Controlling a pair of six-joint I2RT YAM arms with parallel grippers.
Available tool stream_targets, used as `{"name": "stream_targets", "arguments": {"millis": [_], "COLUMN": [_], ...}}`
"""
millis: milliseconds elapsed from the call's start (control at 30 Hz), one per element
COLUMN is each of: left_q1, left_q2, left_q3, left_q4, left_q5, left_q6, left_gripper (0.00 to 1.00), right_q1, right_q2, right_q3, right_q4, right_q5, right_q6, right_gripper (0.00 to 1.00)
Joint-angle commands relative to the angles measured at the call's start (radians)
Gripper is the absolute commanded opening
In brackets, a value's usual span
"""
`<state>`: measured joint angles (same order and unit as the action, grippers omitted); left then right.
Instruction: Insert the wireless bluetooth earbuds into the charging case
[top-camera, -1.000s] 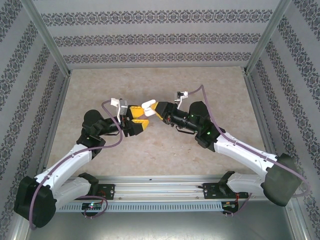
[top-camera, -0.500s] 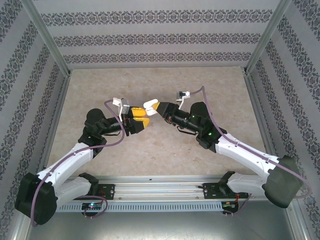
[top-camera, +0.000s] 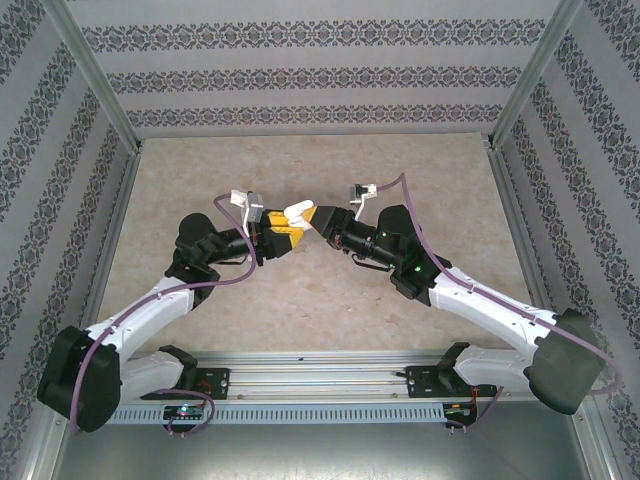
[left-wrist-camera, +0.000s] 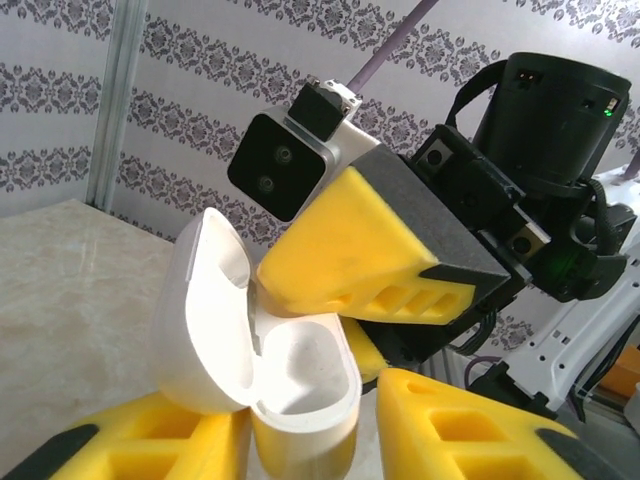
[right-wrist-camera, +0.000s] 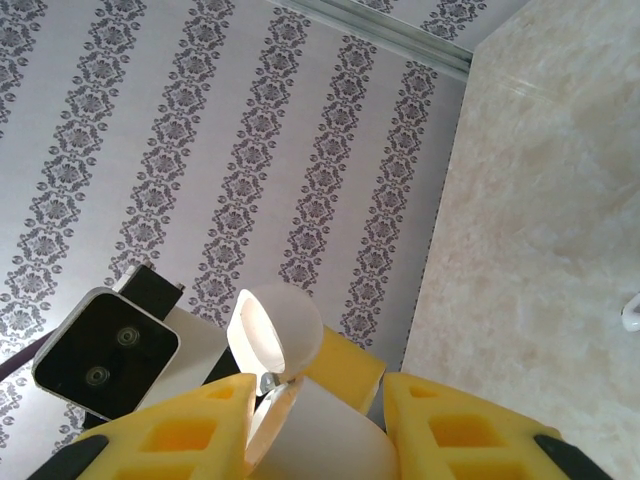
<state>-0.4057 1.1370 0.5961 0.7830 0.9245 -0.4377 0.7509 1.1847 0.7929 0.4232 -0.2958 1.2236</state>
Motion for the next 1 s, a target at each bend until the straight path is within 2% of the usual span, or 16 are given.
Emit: {"name": "stream_targets", "arguments": {"millis": [0,167,300,467,567,667,833,967], "left_q1": [-0.012,-0.012,-0.011,0.011,0.060,0.122,0.229,0.309], "left_q2": [-0.003,-0.024,-0.063,-0.106,-0.123,-0.115,-0.080,-0.051], "left_q3": [0.032,0.030,0.023,-0.006,-0.030,-0.042,-0.045,-0.023], "left_q4": [0.087,0.016,-0.077,-0.135,-0.125,-0.095,-0.042,-0.039], "left_q5": [0.034,0.042,0.028,-0.002,-0.013,-0.003,0.023,0.031], "left_q6": [-0.015,0.026,0.077,0.084,0.040,-0.012,-0.083,-0.098], "left_gripper": [0.25,0.13,0.06,0.05,0.05,0.05,0.05,0.05], "right_q1": [0.015,0.017,0.017,0.015,0.011,0.005,0.007,0.062], "right_q2": [0.009,0.009,0.005,-0.023,-0.055,-0.093,-0.112,-0.023], "right_q3": [0.012,0.017,0.019,0.026,0.037,0.048,0.034,0.055], "right_q4": [0.035,0.031,0.011,-0.059,-0.135,-0.234,-0.370,-0.460], "right_q5": [0.002,0.001,0.006,0.027,0.044,0.071,0.148,0.225], "right_q6": [-0.006,-0.011,-0.022,-0.056,-0.086,-0.135,-0.204,-0.244], "right_gripper": [0.23,0.25,0.34,0.47,0.57,0.60,0.61,0.58]}}
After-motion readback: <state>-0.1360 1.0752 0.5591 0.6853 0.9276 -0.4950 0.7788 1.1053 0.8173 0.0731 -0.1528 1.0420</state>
